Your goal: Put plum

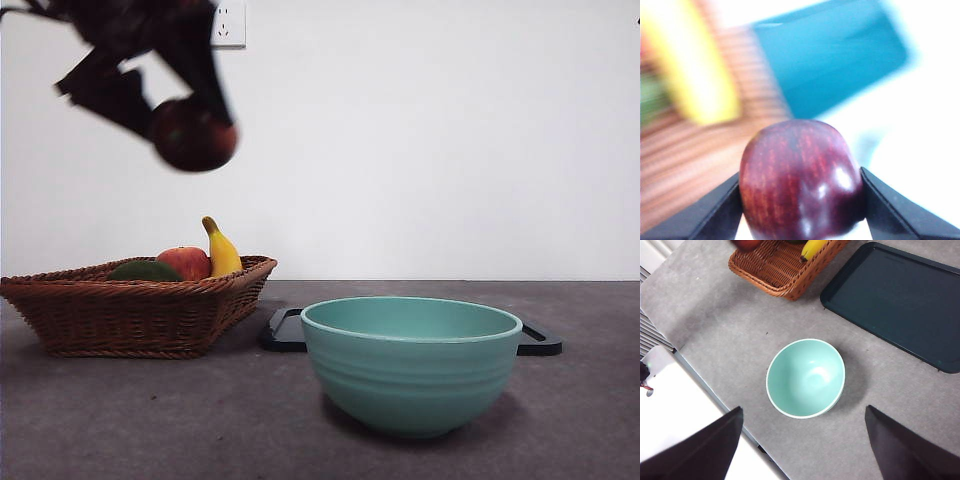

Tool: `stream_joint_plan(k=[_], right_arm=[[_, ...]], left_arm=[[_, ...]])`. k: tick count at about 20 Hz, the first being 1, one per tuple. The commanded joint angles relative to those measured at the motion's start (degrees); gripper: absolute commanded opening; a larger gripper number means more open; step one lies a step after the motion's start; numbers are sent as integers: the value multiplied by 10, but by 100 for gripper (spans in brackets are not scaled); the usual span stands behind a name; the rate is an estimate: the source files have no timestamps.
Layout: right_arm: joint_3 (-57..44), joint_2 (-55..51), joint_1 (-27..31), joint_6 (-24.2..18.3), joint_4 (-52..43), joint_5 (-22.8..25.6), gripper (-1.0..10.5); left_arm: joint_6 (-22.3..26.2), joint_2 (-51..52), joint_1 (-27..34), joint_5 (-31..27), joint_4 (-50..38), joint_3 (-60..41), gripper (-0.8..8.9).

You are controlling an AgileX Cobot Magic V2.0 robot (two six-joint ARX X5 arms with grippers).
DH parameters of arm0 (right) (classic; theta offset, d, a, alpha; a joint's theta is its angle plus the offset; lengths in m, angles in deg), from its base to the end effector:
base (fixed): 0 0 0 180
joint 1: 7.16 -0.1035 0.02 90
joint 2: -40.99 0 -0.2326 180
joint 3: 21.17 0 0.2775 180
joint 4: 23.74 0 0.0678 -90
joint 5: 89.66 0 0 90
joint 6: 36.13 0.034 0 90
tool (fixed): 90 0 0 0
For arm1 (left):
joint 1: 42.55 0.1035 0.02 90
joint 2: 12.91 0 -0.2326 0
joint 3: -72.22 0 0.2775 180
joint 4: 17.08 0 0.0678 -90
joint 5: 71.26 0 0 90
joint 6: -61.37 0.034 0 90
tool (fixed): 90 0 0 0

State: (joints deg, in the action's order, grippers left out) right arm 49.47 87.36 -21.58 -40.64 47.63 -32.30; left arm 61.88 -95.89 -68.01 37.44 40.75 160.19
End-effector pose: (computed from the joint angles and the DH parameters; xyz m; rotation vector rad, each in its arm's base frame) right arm 0.1679 0.0621 0.3153 0.0637 0.8022 0.8052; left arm 0.2918 -0.1510 0.2788 0.0635 0.9393 -0.7185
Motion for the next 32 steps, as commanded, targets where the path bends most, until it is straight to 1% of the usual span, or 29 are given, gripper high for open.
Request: stream_joint_plan(k=[1, 5, 9, 12, 15, 21, 26, 32], right_arm=[[12, 4, -2, -4, -6, 1, 391], [12, 4, -2, -4, -6, 1, 391], [12, 3, -2, -2, -5, 1, 391], [12, 3, -2, 0, -5, 1, 391], [12, 3, -2, 0, -5, 1, 391], [12, 3, -2, 0, -5, 1, 391], [12, 3, -2, 0, -5, 1, 391], [12, 3, -2, 0, -5, 1, 391]], left_arm=[[2, 0, -55, 14, -9, 12, 266], [9, -23, -146, 13, -34, 12, 266], [26, -70, -202, 13, -48, 12, 266], [41, -114, -230, 4, -52, 12, 266], [49, -158, -248, -16, -76, 12, 266], [71, -219, -268, -56, -98, 12, 266], [75, -250, -275, -57, -102, 12, 268], [76, -250, -282, -57, -97, 12, 282]])
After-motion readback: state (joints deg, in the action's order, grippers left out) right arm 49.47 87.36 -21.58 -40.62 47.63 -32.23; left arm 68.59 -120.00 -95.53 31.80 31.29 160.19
